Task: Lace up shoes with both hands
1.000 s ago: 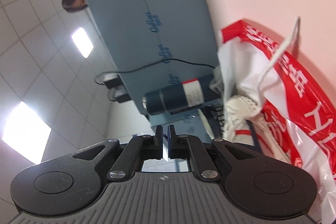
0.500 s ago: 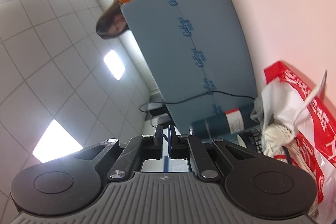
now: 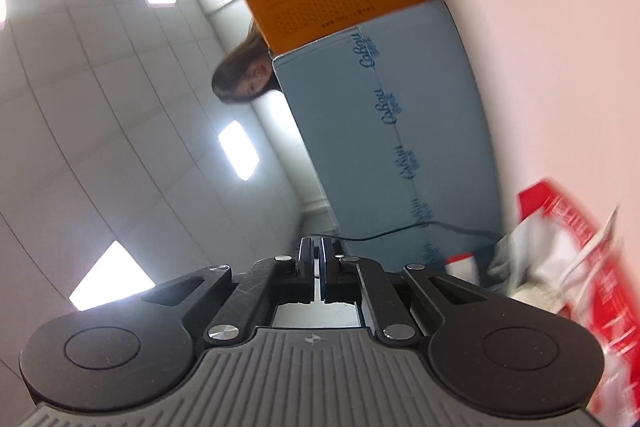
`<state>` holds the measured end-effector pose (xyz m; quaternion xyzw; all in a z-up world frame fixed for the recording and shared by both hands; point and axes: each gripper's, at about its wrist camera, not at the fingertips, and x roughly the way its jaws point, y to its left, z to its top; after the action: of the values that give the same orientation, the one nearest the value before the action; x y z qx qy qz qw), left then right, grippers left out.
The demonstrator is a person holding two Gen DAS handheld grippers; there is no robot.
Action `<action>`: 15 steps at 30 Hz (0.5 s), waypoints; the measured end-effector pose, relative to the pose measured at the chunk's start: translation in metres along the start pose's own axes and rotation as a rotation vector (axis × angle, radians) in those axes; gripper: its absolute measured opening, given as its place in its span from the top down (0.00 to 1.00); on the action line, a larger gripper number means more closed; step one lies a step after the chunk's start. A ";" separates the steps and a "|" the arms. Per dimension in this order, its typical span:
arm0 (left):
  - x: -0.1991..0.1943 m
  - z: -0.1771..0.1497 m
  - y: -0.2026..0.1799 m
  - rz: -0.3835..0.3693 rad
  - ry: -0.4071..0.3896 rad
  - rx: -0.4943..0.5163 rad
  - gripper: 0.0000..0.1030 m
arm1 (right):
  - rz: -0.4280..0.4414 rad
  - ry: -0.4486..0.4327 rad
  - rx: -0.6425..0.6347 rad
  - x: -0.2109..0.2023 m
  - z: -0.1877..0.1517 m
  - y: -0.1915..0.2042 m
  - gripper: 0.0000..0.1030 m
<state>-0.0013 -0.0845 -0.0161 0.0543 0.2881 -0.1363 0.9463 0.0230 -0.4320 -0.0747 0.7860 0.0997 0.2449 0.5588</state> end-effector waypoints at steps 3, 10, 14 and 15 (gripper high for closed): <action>-0.004 -0.001 0.004 -0.023 0.003 -0.006 0.75 | -0.133 0.044 -0.131 0.000 -0.002 0.012 0.92; -0.019 -0.008 0.013 -0.039 -0.018 -0.009 0.64 | -0.391 0.148 -0.254 0.022 -0.024 -0.001 0.54; -0.021 -0.009 0.019 -0.056 -0.013 -0.010 0.64 | -0.433 0.279 -0.250 0.051 -0.046 -0.021 0.54; -0.020 -0.009 0.019 -0.060 -0.011 -0.006 0.64 | -0.436 0.326 -0.247 0.059 -0.053 -0.026 0.54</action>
<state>-0.0165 -0.0600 -0.0118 0.0420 0.2849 -0.1642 0.9435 0.0508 -0.3532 -0.0685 0.6225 0.3239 0.2524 0.6662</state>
